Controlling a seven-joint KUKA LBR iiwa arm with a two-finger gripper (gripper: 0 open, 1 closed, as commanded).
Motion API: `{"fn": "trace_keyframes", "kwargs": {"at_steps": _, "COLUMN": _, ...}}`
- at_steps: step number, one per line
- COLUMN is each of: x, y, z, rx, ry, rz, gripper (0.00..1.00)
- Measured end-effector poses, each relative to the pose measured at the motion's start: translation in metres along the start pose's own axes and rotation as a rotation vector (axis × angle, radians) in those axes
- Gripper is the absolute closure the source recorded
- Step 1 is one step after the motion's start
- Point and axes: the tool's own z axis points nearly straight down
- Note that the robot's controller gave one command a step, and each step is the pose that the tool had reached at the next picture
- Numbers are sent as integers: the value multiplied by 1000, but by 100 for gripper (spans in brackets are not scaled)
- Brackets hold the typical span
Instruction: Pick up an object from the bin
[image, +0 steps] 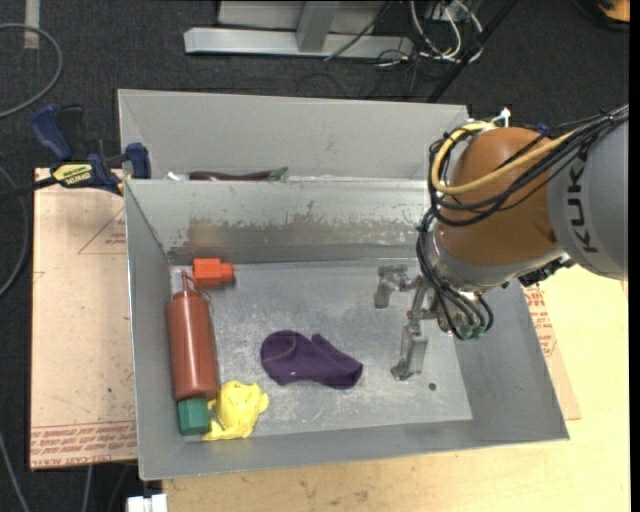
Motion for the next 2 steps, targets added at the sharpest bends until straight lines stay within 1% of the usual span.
{"fn": "trace_keyframes", "kwargs": {"at_steps": 1, "x": -2, "y": 0, "z": -4, "rx": 0, "ry": -8, "rz": 0, "gripper": 0}}
{"fn": "trace_keyframes", "kwargs": {"at_steps": 2, "x": -17, "y": 24, "z": 33, "rx": 1, "ry": -15, "rz": -26, "gripper": 0}}
